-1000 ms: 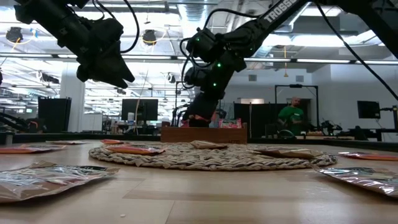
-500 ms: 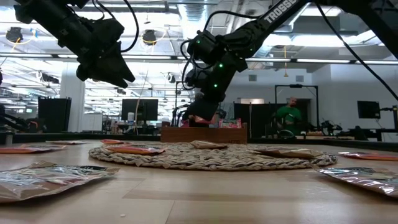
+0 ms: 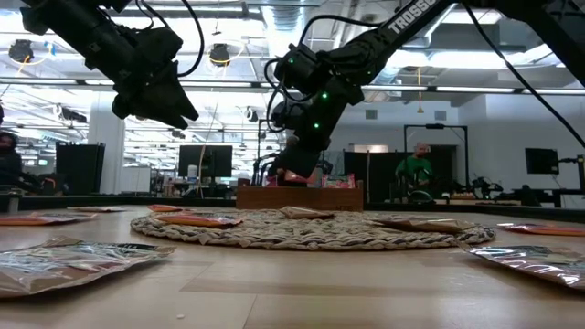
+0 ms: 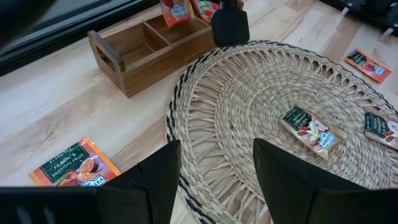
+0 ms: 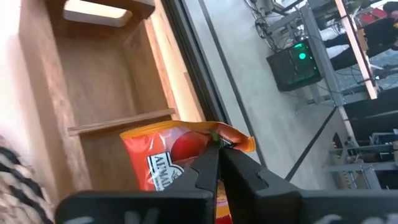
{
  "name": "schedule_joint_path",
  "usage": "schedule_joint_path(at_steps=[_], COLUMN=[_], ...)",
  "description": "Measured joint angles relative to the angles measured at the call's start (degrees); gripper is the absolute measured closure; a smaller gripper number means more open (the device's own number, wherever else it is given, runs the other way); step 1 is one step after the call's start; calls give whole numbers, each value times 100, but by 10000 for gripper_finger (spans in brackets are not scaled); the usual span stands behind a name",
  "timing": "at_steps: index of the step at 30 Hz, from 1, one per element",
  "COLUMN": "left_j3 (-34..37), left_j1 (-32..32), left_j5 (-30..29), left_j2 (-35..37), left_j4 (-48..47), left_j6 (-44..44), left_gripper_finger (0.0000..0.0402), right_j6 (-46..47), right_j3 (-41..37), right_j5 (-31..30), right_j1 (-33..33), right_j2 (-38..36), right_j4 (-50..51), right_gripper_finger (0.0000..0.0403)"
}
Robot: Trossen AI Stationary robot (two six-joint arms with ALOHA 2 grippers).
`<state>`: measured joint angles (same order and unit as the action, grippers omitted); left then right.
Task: Pick & Place Tea
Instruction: Put the orange tea bag into the middle section of the wooden organizer
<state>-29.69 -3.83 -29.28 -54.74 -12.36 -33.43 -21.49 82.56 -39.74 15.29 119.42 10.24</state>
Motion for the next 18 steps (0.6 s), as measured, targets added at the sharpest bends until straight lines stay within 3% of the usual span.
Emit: schedule_joint_path(at_steps=[8,18], left_j3=[0,0], left_j1=[-1,-1], left_j5=[4,10], left_j2=[0,0], left_j4=[0,0], left_j6=[1,2], left_gripper_finger=[208,208], right_j6=[-50,-331], right_j3=[0,-2], right_j5=[217,235], right_j1=[24,66], right_j2=[-2,-3], right_j4=[2,17], right_gripper_finger=[341,334])
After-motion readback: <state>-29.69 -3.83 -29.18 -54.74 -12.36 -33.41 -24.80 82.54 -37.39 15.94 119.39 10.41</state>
